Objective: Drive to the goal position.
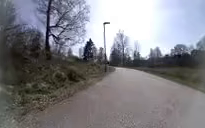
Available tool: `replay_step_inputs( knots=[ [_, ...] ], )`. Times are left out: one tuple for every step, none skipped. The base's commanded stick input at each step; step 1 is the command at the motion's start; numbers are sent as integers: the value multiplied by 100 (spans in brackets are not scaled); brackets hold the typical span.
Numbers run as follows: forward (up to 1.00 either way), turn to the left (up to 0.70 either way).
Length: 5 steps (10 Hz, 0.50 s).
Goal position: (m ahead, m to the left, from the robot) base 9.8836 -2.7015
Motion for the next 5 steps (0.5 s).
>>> replay_step_inputs(
  knots=[
    [85, 0],
    [85, 0],
    [85, 0],
    [85, 0],
    [85, 0]
  ],
)
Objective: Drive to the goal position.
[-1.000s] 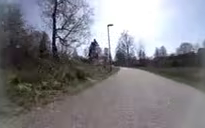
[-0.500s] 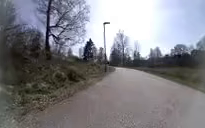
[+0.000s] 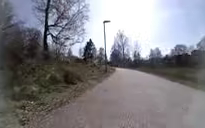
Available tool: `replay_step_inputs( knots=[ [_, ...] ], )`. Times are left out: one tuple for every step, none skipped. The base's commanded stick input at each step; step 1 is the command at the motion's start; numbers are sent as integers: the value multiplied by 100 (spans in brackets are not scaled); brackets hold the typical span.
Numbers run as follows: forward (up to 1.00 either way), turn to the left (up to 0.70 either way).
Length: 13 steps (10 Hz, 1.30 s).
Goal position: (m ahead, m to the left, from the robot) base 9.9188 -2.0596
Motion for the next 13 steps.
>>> replay_step_inputs(
  knots=[
    [85, 0],
    [85, 0],
    [85, 0],
    [85, 0],
    [85, -34],
    [85, -34],
    [85, -34],
    [85, -34],
    [85, -34],
    [85, -34],
    [85, -34],
    [85, -34],
    [85, -9]
  ],
)
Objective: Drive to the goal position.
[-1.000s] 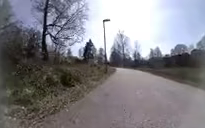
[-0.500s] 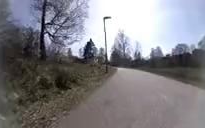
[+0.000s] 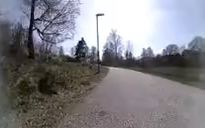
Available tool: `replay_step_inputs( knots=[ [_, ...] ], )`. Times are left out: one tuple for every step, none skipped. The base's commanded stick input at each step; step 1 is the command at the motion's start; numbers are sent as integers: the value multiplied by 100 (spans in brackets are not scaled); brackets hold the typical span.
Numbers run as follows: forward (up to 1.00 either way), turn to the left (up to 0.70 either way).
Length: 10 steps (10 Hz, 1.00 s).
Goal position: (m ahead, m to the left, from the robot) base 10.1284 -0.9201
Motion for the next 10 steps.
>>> replay_step_inputs(
  knots=[
    [85, 0],
    [85, 0],
    [85, 0],
    [85, 0],
    [85, 0],
    [85, 0],
    [85, 0],
    [85, 0],
    [85, 0],
    [85, 0]
  ],
)
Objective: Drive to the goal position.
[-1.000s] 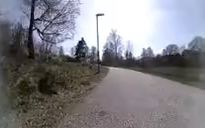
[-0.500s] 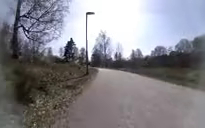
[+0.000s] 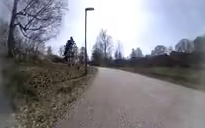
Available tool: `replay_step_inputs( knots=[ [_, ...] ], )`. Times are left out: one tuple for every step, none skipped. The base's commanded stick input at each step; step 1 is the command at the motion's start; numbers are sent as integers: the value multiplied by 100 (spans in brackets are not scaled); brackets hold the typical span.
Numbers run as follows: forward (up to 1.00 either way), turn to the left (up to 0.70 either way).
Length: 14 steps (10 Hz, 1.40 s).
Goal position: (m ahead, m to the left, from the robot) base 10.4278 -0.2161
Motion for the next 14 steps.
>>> replay_step_inputs(
  knots=[
    [85, 0],
    [85, 0],
    [85, 0],
    [85, 0],
    [85, 0],
    [85, 0],
    [85, 0],
    [85, 0],
    [85, 0],
    [85, 0],
    [85, 0],
    [85, 0],
    [85, 0],
    [85, 0]
  ],
)
